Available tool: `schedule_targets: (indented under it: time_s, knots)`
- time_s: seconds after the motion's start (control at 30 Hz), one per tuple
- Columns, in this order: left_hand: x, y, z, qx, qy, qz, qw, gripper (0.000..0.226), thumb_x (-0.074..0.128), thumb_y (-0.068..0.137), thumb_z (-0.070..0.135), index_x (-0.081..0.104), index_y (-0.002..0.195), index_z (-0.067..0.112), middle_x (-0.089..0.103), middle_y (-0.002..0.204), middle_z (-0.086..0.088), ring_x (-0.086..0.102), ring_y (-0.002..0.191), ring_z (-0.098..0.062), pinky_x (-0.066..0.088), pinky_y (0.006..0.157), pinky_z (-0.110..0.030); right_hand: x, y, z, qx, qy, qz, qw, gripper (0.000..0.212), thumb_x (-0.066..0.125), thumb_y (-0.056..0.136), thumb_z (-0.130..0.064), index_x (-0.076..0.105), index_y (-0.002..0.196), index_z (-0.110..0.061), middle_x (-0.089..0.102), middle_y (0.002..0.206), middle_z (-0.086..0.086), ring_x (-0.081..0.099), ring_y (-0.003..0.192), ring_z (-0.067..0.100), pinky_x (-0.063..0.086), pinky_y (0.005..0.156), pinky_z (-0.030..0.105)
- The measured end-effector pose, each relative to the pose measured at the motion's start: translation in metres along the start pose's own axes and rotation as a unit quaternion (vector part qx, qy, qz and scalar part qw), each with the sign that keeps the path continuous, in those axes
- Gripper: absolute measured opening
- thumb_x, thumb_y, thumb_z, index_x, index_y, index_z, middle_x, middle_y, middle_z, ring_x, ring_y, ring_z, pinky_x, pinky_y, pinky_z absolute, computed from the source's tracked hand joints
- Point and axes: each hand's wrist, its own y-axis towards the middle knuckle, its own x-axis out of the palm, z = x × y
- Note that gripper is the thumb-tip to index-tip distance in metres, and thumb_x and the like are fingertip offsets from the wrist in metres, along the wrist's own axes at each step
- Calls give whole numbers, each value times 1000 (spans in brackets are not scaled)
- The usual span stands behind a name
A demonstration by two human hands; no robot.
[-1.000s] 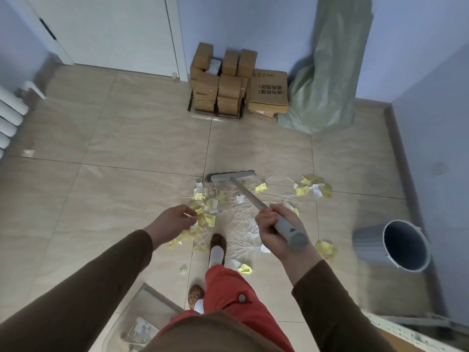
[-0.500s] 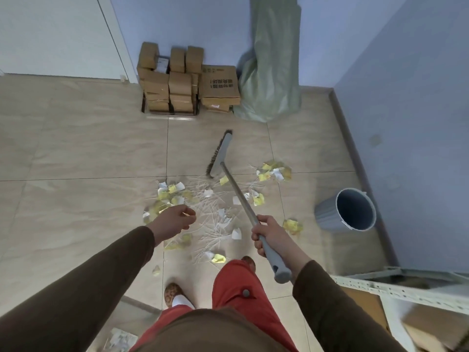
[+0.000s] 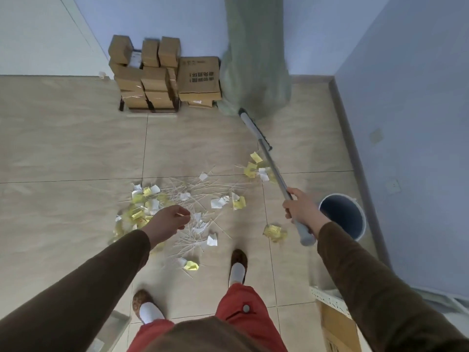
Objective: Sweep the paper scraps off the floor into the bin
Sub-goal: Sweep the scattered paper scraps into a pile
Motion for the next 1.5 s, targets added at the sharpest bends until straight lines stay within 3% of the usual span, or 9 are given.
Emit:
schedule_targets:
  time_s: [0.17, 0.27, 0.4, 0.57, 0.7, 0.83, 1.03, 1.27, 1.5]
  knots:
    - [51, 10, 48, 14, 33, -28, 999, 21, 62, 96, 26, 66, 115, 17, 71, 106, -5, 69, 98, -21, 53, 86, -35, -76, 84, 11, 30, 9, 12, 999, 40, 54, 93, -5, 51, 125, -28, 61, 67, 9, 53, 42, 12, 43, 39, 20]
    - [64, 12, 57, 13, 47, -28, 998, 21, 62, 96, 26, 67, 114, 19, 72, 104, -4, 69, 99, -22, 54, 90, -38, -86, 120, 22, 36, -23, 15, 999, 18, 51, 90, -6, 60, 103, -15, 59, 67, 12, 51, 44, 15, 45, 45, 23]
    - [68, 14, 59, -4, 60, -29, 998, 22, 62, 95, 27, 67, 114, 19, 72, 104, -6, 68, 100, -25, 54, 92, -42, -62, 129, 43, 66, -84, 6, 994, 22, 50, 91, -10, 61, 110, -7, 66, 80, 14, 62, 63, 24, 54, 59, 34]
    - [72, 11, 57, -10, 36, -23, 999, 23, 63, 95, 25, 67, 116, 15, 72, 107, -9, 69, 99, -24, 54, 91, -41, 3, 70, 74, 49, -169, -45, 983, 56, 50, 86, -14, 50, 141, -6, 63, 127, 16, 64, 110, 36, 53, 95, 40]
    - [77, -4, 41, 0, 20, -27, 999, 24, 62, 95, 23, 66, 116, 13, 72, 109, -9, 70, 99, -25, 53, 91, -41, 43, -1, 87, 39, -151, -97, 983, 55, 46, 87, -10, 49, 142, -15, 67, 116, 12, 65, 83, 27, 58, 76, 34]
    - [84, -24, 17, 10, 9, -42, 999, 24, 62, 95, 25, 66, 116, 13, 71, 110, -10, 69, 100, -26, 53, 92, -40, 50, -67, 91, 51, -36, -114, 991, 56, 49, 91, -3, 50, 144, -18, 59, 75, 5, 51, 49, 15, 43, 41, 21]
    - [95, -54, -26, 18, -5, -60, 998, 22, 63, 94, 24, 66, 113, 13, 71, 109, -12, 68, 95, -24, 53, 88, -40, 58, -171, 134, 38, 27, -67, 997, 59, 53, 91, -5, 50, 144, -30, 61, 73, 7, 50, 42, 11, 44, 43, 23]
    - [119, -84, -62, 5, 12, -70, 997, 24, 64, 93, 24, 67, 114, 13, 71, 108, -13, 71, 96, -27, 55, 88, -41, 29, -220, 187, 72, 40, 31, 996, 56, 50, 97, -14, 42, 147, -35, 62, 83, 8, 54, 56, 14, 49, 47, 22]
    - [147, -106, -71, 6, 12, -57, 998, 23, 63, 94, 22, 67, 114, 11, 71, 108, -13, 69, 92, -24, 54, 86, -39, 27, -181, 222, 126, 30, 35, 991, 38, 46, 96, -10, 52, 134, -10, 57, 87, 7, 55, 63, 18, 51, 57, 31]
